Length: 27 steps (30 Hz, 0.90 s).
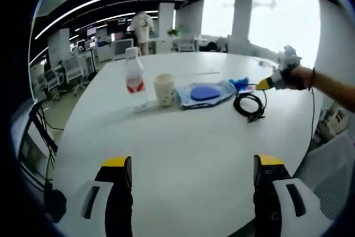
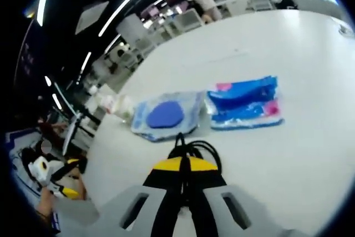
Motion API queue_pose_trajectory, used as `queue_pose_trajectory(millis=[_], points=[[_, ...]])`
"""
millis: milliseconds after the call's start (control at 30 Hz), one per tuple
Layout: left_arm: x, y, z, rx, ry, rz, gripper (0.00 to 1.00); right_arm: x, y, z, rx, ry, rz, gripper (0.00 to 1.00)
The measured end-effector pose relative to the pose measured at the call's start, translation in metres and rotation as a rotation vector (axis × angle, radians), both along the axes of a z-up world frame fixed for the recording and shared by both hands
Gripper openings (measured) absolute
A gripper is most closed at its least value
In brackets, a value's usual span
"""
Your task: Arrange the tabletop items into an orderly group along one side of the table until the central work area is clear of visible clutter.
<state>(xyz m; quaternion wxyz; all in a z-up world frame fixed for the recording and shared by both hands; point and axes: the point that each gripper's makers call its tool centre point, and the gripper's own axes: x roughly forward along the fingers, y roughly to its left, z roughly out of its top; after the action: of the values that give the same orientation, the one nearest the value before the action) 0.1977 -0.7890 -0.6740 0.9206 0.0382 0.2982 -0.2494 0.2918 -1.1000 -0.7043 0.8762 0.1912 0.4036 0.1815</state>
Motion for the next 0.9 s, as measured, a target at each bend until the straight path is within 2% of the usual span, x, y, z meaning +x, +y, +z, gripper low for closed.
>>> queue_pose_trajectory(millis=[167, 433, 600, 667, 700, 733, 800, 900], points=[[-0.001, 0.001, -0.001, -0.002, 0.005, -0.001, 0.9, 0.0, -0.006, -0.006, -0.014, 0.011, -0.017, 0.0], [-0.004, 0.002, -0.002, -0.003, 0.013, -0.002, 0.88, 0.001, -0.014, -0.017, -0.103, 0.014, -0.005, 0.0], [-0.004, 0.004, -0.002, -0.059, 0.025, 0.02, 0.87, 0.001, -0.021, -0.024, -0.135, 0.023, -0.02, 0.0], [-0.004, 0.004, -0.001, -0.057, 0.025, 0.022, 0.87, 0.001, -0.021, -0.027, -0.162, 0.017, 0.005, 0.04], [-0.004, 0.004, 0.0, -0.063, 0.025, 0.022, 0.87, 0.0, -0.021, -0.03, -0.193, 0.002, 0.057, 0.08], [-0.004, 0.005, 0.0, -0.067, 0.023, 0.023, 0.88, 0.001, -0.022, -0.031, -0.216, -0.009, 0.066, 0.13], [-0.002, 0.006, 0.001, -0.072, 0.021, 0.028, 0.88, 0.002, -0.024, -0.035, -0.23, -0.011, 0.046, 0.17], [-0.001, 0.006, 0.004, -0.075, 0.014, 0.028, 0.89, 0.003, -0.023, -0.034, -0.204, -0.034, 0.026, 0.24]])
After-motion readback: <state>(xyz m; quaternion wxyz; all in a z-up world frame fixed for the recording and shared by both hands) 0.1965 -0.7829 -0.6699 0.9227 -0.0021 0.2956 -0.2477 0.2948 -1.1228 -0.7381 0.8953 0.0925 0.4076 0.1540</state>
